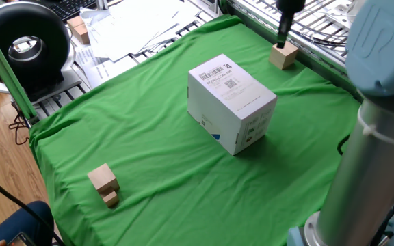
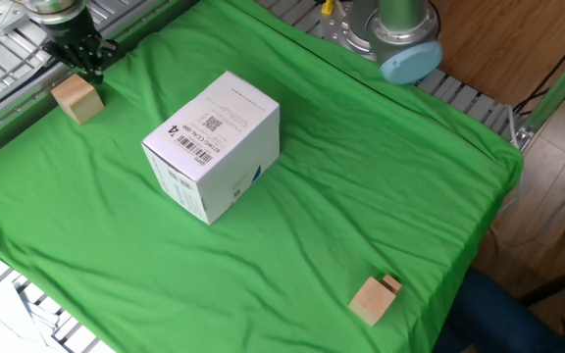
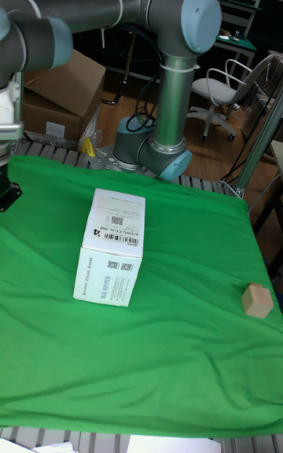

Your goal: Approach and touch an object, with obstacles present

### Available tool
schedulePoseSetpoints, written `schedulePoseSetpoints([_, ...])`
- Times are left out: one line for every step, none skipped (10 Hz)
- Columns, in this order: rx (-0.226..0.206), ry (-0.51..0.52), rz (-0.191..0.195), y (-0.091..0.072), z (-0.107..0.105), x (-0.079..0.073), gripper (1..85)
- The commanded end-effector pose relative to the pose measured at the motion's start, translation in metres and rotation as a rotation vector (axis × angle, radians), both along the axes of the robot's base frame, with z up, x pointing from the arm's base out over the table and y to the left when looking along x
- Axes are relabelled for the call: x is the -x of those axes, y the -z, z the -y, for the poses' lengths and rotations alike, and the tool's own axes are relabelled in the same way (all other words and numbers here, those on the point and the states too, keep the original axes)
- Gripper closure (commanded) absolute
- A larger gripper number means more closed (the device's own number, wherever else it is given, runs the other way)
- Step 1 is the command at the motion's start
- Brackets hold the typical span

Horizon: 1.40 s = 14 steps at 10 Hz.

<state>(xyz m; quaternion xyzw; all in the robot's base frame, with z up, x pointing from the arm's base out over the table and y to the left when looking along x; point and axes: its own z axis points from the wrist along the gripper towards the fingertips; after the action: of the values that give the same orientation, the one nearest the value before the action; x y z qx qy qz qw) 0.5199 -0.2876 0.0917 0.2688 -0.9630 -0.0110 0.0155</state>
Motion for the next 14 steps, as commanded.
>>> schedulePoseSetpoints([-0.028, -0.047, -0.003, 0.017, 0.015, 0.02, 83.3])
schedulePoseSetpoints([-0.027, -0.066, -0.005, 0.02, 0.018, 0.025, 83.3])
schedulePoseSetpoints([-0.045, -0.087, 0.0, 0.026, 0.017, 0.027, 83.3])
schedulePoseSetpoints([-0.068, -0.105, 0.0, 0.034, 0.016, 0.029, 83.3])
schedulePoseSetpoints([-0.071, -0.127, 0.001, 0.037, 0.022, 0.028, 83.3])
schedulePoseSetpoints([-0.076, -0.141, -0.003, 0.036, 0.026, 0.029, 83.3])
schedulePoseSetpoints([-0.069, -0.148, -0.005, 0.035, 0.031, 0.03, 83.3])
schedulePoseSetpoints([-0.07, -0.152, -0.006, 0.035, 0.032, 0.031, 83.3])
schedulePoseSetpoints([-0.07, -0.153, -0.006, 0.036, 0.032, 0.03, 83.3])
schedulePoseSetpoints([-0.07, -0.156, -0.003, 0.038, 0.032, 0.029, 83.3])
schedulePoseSetpoints([-0.07, -0.159, 0.0, 0.04, 0.032, 0.028, 83.3])
schedulePoseSetpoints([-0.058, -0.168, 0.007, 0.04, 0.035, 0.026, 83.3])
schedulePoseSetpoints([-0.042, -0.179, 0.015, 0.041, 0.039, 0.023, 83.3])
schedulePoseSetpoints([-0.03, -0.186, 0.027, 0.041, 0.042, 0.019, 83.3])
